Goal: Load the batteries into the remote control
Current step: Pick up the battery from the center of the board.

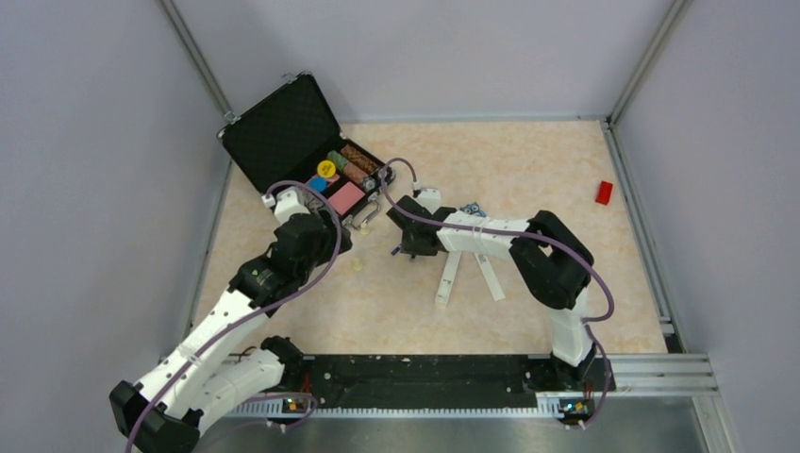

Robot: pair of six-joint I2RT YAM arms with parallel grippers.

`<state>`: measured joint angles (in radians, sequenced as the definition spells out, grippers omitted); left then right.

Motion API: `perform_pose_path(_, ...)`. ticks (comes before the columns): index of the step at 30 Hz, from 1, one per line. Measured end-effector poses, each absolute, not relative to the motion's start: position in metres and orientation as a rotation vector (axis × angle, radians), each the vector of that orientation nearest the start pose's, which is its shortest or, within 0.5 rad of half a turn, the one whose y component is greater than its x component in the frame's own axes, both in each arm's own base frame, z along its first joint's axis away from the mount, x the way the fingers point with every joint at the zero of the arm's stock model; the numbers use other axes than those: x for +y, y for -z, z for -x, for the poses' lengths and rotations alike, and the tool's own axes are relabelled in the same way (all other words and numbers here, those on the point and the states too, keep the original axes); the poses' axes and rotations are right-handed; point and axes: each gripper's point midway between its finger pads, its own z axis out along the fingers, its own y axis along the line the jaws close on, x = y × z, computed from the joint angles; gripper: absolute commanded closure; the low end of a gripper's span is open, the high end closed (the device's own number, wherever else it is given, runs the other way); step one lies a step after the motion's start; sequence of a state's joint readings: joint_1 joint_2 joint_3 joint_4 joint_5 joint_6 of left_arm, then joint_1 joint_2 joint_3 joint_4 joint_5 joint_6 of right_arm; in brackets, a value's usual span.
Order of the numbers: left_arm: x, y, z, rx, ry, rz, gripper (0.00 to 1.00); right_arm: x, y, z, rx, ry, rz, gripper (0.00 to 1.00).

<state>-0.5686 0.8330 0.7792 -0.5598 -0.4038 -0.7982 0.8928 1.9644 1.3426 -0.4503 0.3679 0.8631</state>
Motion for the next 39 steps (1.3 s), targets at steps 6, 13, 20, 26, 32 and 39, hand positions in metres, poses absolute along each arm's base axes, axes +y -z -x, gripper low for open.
perform_pose_path(6,-0.108,-0.192,-0.251,2.087,0.357,0.490,0.22,0.334,-0.028,-0.309,2.545,-0.173,-0.068,0.70)
perform_pose_path(13,-0.107,-0.192,-0.249,2.082,0.358,0.495,0.22,0.337,-0.024,-0.307,2.549,-0.144,-0.026,0.79)
perform_pose_path(20,-0.104,-0.187,-0.245,2.082,0.364,0.505,0.22,0.335,-0.023,-0.306,2.540,-0.104,0.083,0.92)
perform_pose_path(26,-0.105,-0.182,-0.240,2.081,0.389,0.518,0.22,0.333,-0.023,-0.306,2.513,-0.098,0.197,0.94)
perform_pose_path(32,-0.119,-0.180,-0.237,2.094,0.482,0.470,0.22,0.323,-0.029,-0.286,2.532,-0.183,0.341,0.94)
perform_pose_path(39,-0.150,-0.190,-0.233,2.071,0.693,0.357,0.23,0.315,-0.086,-0.272,2.481,-0.402,0.359,0.94)
